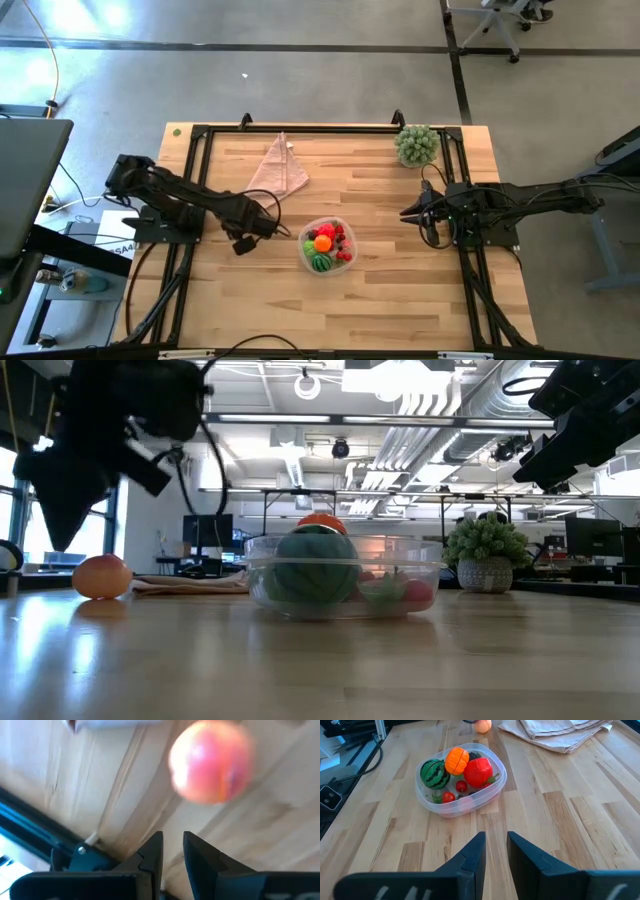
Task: Pick and placing Produce into tupperware
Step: Put the peach into the transparent bin
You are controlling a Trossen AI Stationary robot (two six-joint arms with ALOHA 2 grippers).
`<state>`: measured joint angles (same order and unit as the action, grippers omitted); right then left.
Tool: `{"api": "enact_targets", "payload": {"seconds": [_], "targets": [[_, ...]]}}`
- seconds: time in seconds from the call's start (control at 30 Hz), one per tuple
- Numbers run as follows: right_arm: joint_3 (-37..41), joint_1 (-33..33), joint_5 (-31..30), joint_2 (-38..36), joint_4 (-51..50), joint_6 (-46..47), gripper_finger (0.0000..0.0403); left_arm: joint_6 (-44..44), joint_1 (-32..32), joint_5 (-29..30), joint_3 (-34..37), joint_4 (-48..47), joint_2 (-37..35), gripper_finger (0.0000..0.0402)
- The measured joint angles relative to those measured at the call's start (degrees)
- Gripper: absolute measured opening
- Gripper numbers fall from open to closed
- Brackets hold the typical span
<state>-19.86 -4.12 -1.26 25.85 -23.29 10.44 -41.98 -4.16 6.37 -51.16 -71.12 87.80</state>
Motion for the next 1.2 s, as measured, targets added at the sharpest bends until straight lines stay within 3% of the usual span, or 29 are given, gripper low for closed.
{"api": "enact_targets", "payload": {"seconds": [0.4,1.03,1.2], "targets": [[0.0,0.0,0.0,0.0,0.0,0.0,0.0068,1.9,0.0,0.3,-8.6,0.9,-2.8,0.0067],[0.0,0.0,0.0,0.0,0.0,0.0,0.0068,5.5,0.2,-0.8,-8.9,1.1,-2.8,0.0067],[0.0,0.0,0.0,0.0,0.0,0.0,0.0068,6.6,2.7,-0.7,-8.9,1.1,-2.8,0.0077]]}}
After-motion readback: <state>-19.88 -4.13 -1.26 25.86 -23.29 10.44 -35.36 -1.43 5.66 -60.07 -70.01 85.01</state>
